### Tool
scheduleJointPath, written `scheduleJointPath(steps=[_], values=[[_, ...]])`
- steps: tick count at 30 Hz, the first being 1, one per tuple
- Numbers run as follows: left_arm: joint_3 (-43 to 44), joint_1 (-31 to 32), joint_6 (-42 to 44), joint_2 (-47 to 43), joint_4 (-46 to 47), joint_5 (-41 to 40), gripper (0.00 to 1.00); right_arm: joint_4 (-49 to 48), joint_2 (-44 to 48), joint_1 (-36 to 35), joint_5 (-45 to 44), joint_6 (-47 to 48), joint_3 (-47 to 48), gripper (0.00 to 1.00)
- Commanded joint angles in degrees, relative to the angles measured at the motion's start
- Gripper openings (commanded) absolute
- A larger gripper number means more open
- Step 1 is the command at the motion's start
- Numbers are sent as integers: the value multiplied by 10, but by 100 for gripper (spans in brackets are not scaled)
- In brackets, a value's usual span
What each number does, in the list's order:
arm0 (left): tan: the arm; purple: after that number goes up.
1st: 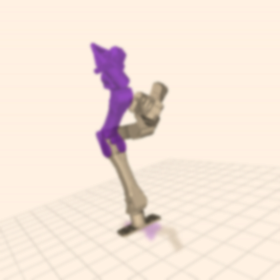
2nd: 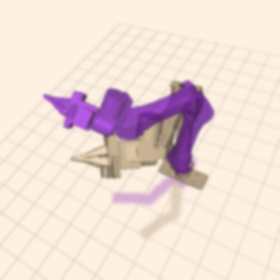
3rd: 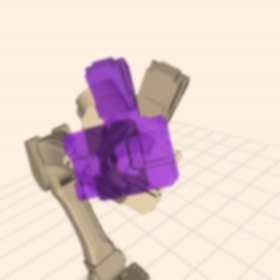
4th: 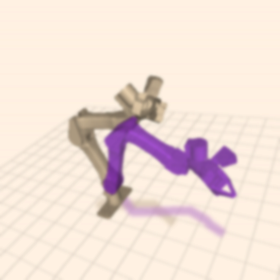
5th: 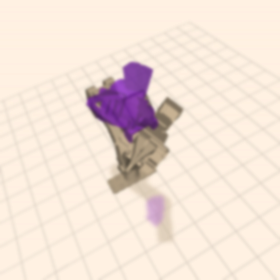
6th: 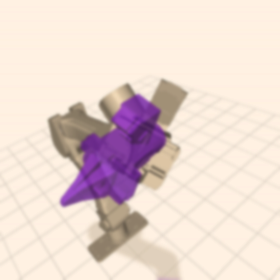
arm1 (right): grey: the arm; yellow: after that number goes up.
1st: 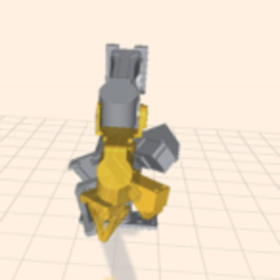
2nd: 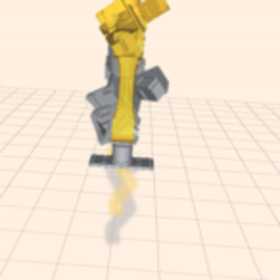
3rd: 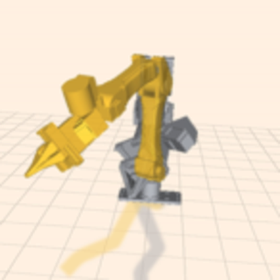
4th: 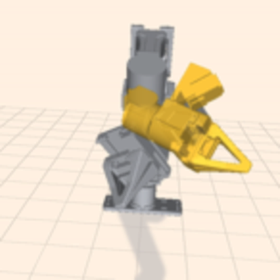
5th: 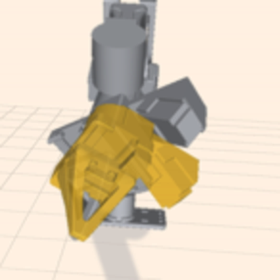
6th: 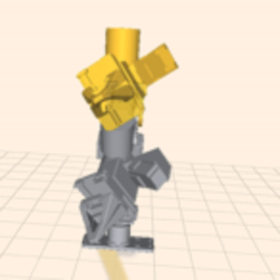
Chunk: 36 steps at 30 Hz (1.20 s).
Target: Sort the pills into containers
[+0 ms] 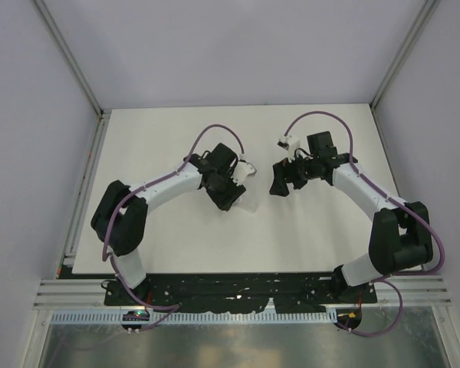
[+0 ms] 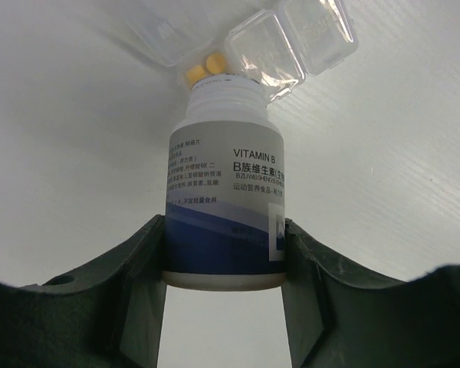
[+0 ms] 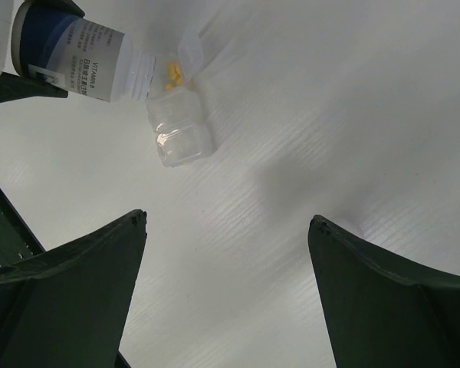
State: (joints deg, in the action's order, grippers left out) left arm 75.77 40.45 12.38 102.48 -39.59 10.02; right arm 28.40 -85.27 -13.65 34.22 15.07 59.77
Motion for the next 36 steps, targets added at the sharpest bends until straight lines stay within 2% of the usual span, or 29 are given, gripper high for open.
scheduleJointPath(steps=[1, 21, 36], values=[[-8, 2, -3, -39, 29, -4, 0, -4, 0, 3, 10, 0, 10, 90], [-74, 2, -7, -90, 97, 10, 0, -4, -5, 6, 10, -2, 10, 90], [-197, -3, -8, -178, 255, 34, 0, -2, -10, 6, 22, -3, 12, 90]])
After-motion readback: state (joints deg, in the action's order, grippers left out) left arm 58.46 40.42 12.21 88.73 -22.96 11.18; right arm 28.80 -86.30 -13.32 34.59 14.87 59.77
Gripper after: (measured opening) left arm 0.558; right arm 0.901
